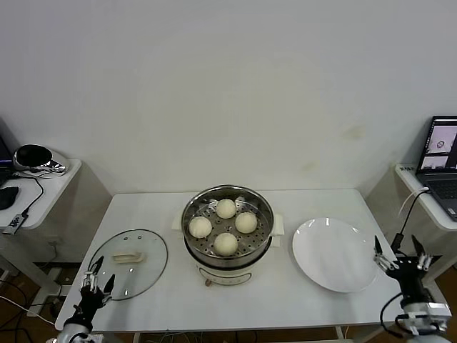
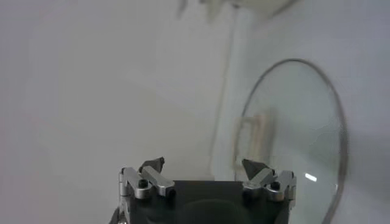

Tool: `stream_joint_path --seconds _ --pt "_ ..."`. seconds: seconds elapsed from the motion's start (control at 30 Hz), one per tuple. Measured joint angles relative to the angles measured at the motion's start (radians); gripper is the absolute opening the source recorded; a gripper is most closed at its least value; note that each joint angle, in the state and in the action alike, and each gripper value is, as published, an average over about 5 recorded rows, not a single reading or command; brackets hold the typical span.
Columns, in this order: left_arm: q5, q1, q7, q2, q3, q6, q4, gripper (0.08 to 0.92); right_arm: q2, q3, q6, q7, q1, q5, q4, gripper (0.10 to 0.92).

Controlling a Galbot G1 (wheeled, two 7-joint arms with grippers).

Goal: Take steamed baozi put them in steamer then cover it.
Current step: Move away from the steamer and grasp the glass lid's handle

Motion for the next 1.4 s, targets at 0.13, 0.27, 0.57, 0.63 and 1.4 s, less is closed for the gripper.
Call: stream_joint_path --seconds 0.13,0.27,0.57,0.63,1.4 --pt "0.042 -0.061 0.004 0.015 0.025 -0.005 0.047 0.823 0.018 0.022 0.004 0.004 -0.028 0.0 0.006 0.823" --pt "0.074 -0.126 0.008 0.027 0.05 -0.008 0.1 0.823 0.032 0.034 0.002 0.008 -0.05 0.007 0.016 0.823" --pt "0.114 -0.266 0.014 0.034 0.106 -0.014 0.234 0.823 0.05 0.055 0.001 0.01 -0.076 0.012 0.026 0.823" --pt "0.118 -0.292 0.013 0.035 0.115 -0.017 0.261 0.823 0.052 0.059 0.002 0.011 -0.079 0.012 0.026 0.823" --pt "0.128 -0.408 0.027 0.042 0.153 -0.05 0.389 0.342 0.074 0.057 0.009 0.009 -0.092 -0.001 0.02 0.823"
